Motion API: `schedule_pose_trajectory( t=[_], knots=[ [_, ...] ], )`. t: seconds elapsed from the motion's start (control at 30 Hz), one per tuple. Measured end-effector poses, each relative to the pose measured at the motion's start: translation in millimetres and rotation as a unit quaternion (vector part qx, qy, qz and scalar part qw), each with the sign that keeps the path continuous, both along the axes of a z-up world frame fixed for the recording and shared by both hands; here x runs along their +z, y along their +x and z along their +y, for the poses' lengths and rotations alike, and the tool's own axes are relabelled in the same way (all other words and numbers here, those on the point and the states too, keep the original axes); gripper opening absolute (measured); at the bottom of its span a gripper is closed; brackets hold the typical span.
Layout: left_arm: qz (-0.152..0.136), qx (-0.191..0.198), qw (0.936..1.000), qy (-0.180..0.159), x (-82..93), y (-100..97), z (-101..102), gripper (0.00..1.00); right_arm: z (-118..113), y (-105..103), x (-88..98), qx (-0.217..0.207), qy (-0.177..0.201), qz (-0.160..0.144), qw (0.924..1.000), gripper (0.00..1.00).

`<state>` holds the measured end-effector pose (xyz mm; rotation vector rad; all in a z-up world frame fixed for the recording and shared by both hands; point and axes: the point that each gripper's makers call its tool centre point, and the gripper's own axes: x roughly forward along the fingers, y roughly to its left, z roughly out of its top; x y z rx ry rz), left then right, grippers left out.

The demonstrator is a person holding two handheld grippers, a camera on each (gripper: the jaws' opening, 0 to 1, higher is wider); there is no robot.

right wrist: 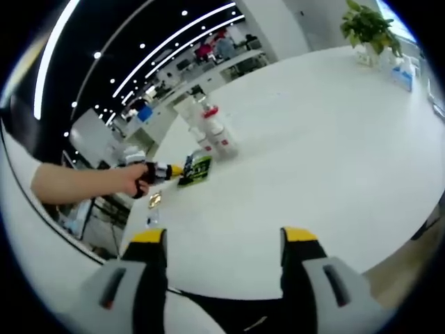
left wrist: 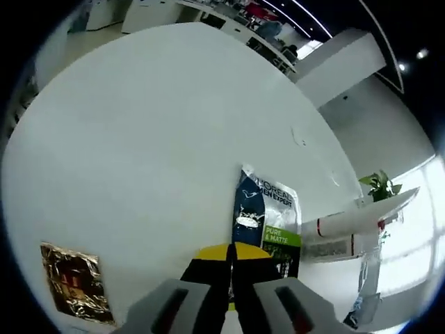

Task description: Arrange the skincare products in the storage area until every visible bottle or jar stands upright without overlapping.

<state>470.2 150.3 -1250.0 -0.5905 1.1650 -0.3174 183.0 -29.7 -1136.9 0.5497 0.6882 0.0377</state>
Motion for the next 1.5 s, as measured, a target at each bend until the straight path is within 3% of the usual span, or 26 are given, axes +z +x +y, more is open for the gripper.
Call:
schedule_pose_trajectory(
  t=[0.3,0.5,0.63,0.8,0.87,0.97,1.03,1.13,1.2,1.27,1.3,1.33,1.43,1.47,1.5],
  knots=[
    [0.011,0.034,0.9991,-0.023,-2.0,2.0,-2.4,0.0,-2.3,-3.8,-0.7,-0.003,0.001,0.001,1.0,0.64],
    [-0.002,0.021,0.9997,-0.014,-1.8,2.8,-3.9,0.0,-0.7,-3.7,0.2,0.0,-0.001,0.001,1.0,0.64],
    [-0.038,-0.02,0.9991,-0.003,2.8,3.8,-4.3,0.01,0.3,-2.0,2.1,0.002,-0.002,-0.001,1.0,0.64],
    [-0.075,-0.04,0.9964,-0.002,16.9,6.5,6.3,0.2,6.2,6.2,3.3,0.011,0.005,-0.006,0.9999,0.64],
    [-0.087,-0.045,0.9951,-0.011,20.7,8.2,9.0,0.23,10.4,9.8,2.6,0.02,0.006,-0.006,0.9998,0.64],
    [-0.109,-0.061,0.9921,-0.007,29.8,6.6,27.8,0.29,25.0,20.9,4.0,0.049,0.009,-0.011,0.9987,0.64],
    [-0.116,-0.082,0.9899,0.002,32.0,2.1,41.7,0.38,32.5,26.2,4.2,0.065,0.01,-0.015,0.9977,0.64],
    [-0.137,-0.136,0.9793,0.061,30.5,-7.9,73.3,0.45,42.5,30.7,2.9,0.085,0.012,-0.016,0.9962,0.64],
    [-0.142,-0.172,0.9712,0.083,26.9,-16.0,91.7,0.46,47.0,33.8,2.6,0.093,0.015,-0.019,0.9954,0.64],
    [-0.142,-0.188,0.9671,0.095,24.4,-20.9,101.9,0.48,49.3,35.8,1.7,0.097,0.016,-0.02,0.995,0.64],
    [-0.155,-0.217,0.9566,0.118,22.3,-25.2,114.4,0.5,53.3,38.5,0.6,0.102,0.018,-0.02,0.9944,0.64],
    [-0.156,-0.236,0.9499,0.132,20.6,-29.5,122.4,0.52,57.2,40.4,0.4,0.107,0.018,-0.023,0.9939,0.64],
    [-0.176,-0.297,0.9231,0.17,16.4,-33.4,137.1,0.59,70.4,43.6,-2.7,0.126,0.018,-0.026,0.9915,0.64],
    [-0.181,-0.325,0.9092,0.187,14.8,-34.9,141.3,0.6,75.5,45.0,-4.5,0.133,0.018,-0.025,0.9906,0.64],
    [-0.188,-0.343,0.8995,0.195,14.4,-35.2,142.6,0.6,78.3,45.8,-4.9,0.137,0.018,-0.026,0.99,0.64]
  ],
)
